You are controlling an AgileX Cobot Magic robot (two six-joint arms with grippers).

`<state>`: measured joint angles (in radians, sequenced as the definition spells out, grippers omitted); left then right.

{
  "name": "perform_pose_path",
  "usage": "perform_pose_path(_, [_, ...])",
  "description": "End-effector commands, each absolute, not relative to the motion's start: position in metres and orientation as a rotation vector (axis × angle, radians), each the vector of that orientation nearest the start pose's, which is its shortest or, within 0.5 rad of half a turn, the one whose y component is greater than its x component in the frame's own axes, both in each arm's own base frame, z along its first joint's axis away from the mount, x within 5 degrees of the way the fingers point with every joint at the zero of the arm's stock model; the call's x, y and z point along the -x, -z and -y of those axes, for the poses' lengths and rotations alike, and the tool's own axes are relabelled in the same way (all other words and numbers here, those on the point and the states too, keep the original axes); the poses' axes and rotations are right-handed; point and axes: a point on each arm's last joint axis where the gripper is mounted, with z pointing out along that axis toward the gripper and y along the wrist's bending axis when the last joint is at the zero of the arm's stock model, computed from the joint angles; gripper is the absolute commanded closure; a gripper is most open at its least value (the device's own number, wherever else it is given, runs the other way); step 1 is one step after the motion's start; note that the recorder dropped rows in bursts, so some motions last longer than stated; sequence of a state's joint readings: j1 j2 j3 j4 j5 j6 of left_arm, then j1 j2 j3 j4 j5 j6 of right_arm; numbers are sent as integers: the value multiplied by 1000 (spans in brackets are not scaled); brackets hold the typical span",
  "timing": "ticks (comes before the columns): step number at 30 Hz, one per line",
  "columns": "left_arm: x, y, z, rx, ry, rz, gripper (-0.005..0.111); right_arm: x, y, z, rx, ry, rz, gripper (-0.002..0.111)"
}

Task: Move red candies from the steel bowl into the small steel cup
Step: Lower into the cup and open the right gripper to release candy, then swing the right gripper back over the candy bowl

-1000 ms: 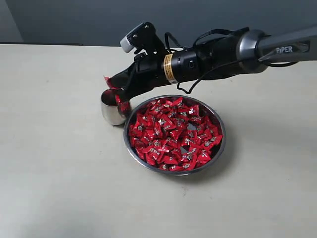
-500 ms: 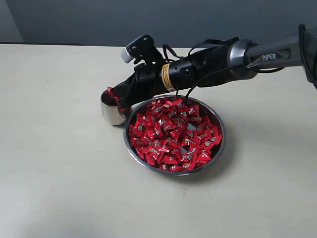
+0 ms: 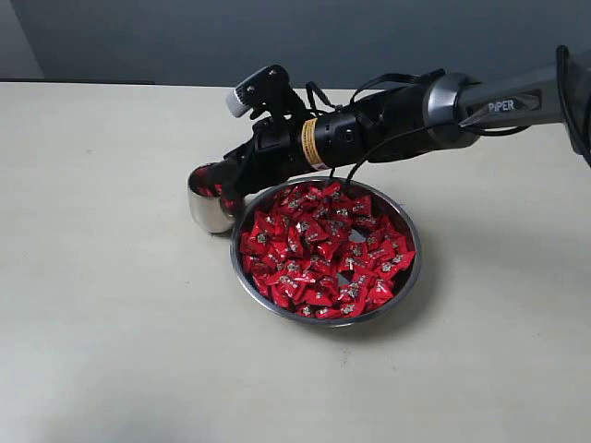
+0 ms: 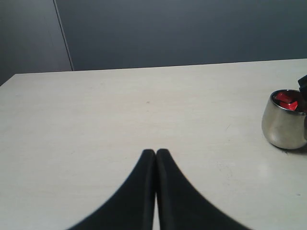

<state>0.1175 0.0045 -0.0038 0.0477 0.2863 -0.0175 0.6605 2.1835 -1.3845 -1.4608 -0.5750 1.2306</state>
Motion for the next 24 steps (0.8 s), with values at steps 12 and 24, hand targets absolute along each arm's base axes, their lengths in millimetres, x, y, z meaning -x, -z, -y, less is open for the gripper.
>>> perform_pose_path(12, [-54,-187,-8,92,-114,-1767,106,-329,-186,-319,1167,-937,-1807,108])
perform_pose_path(24, [-54,-187,-8,92,-114,-1767,106,-319,-203,-277,1032,-630,-1933,109])
